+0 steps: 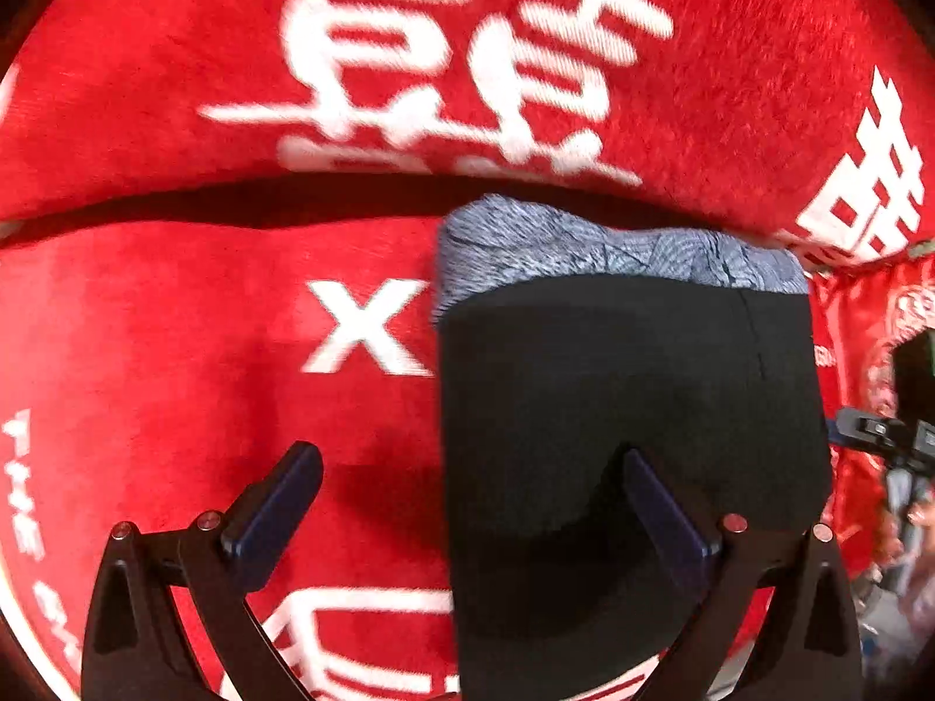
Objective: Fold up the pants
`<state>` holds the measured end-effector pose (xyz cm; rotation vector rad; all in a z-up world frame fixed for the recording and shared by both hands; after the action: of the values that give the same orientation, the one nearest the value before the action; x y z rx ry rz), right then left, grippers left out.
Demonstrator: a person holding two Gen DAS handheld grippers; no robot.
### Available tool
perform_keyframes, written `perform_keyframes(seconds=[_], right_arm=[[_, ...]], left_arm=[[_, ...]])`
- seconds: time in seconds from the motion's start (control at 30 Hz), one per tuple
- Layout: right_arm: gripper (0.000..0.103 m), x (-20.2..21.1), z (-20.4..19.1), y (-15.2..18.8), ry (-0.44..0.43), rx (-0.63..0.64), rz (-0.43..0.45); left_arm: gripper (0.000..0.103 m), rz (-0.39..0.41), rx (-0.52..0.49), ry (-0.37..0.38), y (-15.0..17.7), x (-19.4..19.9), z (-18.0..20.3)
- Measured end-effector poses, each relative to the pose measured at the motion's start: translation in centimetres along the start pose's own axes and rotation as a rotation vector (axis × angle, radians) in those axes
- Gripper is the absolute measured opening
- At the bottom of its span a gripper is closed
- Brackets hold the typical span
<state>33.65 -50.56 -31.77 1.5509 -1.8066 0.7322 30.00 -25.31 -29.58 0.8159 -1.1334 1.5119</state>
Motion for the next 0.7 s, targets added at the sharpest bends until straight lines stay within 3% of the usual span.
perform_keyframes(seconds=[0.17,0.27,0.4,0.43,0.47,0.5,0.57,0.7], right_arm=[[0.087,-2.5,0.7,-0.6,-0.127,0.021,-0.075],[0.087,-3.7,0.5,-0.9,-0.14,0.03,-0.099],[0.085,-3.7,1.2,-1.2,-0.16,-0.055,-0.085],[0.081,-3.4,1.5,-1.2,-0.146,-0.059,-0.083],[0.071,-3.3,1.5,-1.1,-0.121,-0.051,-0.083],[0.06,-3.0,1.4,-0.9,-0.113,-0.048,-0.084],[0.049,-2.4,1.0,-0.9,-0.151,-0.07,-0.073],[0.042,-0.6,-0.4,-0.5,-0.205,-0.058,-0.062]], left_arm=[[0.103,-0.044,0.057,0.137,-0.1,-3.1,-0.3],[0.103,-0.056,0.098,0.174,0.3,-4.2,-0.4],[0.101,-0.039,0.11,0.16,0.8,-4.2,-0.3],[0.096,-0.015,0.094,0.146,0.9,-3.5,0.2],[0.076,0.008,0.067,0.159,1.1,-2.9,1.0],[0.071,0.021,0.044,0.149,1.1,-2.1,1.8],[0.061,0.047,-0.005,0.094,1.5,-0.9,3.0],[0.056,0.049,0.0,0.034,2.6,1.0,4.2]])
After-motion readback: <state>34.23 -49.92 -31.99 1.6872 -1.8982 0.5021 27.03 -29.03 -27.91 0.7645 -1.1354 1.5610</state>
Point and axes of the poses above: each gripper's, at about its wrist camera, not at the fingertips, and x roughly against the way its jaws point, z to its right, y to its underside, the point moved 4 cm from there along -x, roughly the way its jaws point, and after that the axes turned 4 degrees about z, right-handed, at the moved point
